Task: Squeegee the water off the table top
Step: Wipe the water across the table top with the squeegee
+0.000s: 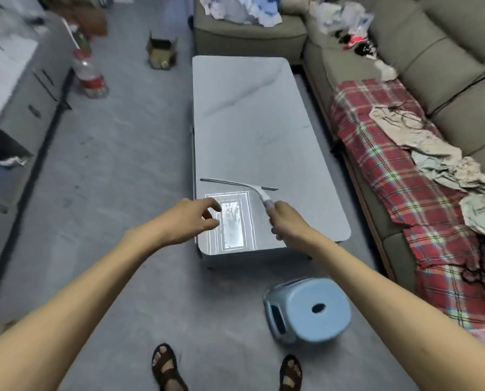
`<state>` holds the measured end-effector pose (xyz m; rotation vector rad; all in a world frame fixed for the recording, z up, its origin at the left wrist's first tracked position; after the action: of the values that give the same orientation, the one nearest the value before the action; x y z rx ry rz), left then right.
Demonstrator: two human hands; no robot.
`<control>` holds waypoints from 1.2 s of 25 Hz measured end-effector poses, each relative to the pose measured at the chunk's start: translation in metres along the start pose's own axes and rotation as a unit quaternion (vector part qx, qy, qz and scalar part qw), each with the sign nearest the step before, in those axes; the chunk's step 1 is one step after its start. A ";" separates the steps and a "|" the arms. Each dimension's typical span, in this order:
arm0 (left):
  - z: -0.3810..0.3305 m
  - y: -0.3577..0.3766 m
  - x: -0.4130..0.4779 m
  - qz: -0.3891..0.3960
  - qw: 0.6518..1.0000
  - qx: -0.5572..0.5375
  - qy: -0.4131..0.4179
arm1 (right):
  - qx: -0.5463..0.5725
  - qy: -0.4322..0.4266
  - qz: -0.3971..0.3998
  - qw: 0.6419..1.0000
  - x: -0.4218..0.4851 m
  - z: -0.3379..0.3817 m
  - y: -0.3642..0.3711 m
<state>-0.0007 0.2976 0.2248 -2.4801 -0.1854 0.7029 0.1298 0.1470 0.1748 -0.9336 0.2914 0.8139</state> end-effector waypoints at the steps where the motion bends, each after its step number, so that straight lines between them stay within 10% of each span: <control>1: 0.004 -0.022 -0.004 0.002 1.000 0.009 0.016 | -0.065 -0.015 -0.019 0.998 -0.005 0.025 0.000; 10: 0.033 -0.188 0.003 0.022 0.993 0.080 0.082 | -0.201 -0.034 0.023 0.979 0.011 0.201 0.020; 30: 0.061 -0.522 0.425 0.106 0.973 0.165 0.121 | -0.138 0.064 0.019 0.988 0.426 0.444 -0.062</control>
<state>0.3391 0.8801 0.2763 -2.2543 0.2699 0.4636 0.4119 0.6936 0.2364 -1.2473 0.3134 0.8444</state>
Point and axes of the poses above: each hand's wrist, its own x-axis towards the middle knuckle, its own y-axis out of the palm, z = x × y, the point moved 10 cm from there along x, towards the middle knuckle, and after that the axes turned 12 degrees about -x, right-handed, at the moved point
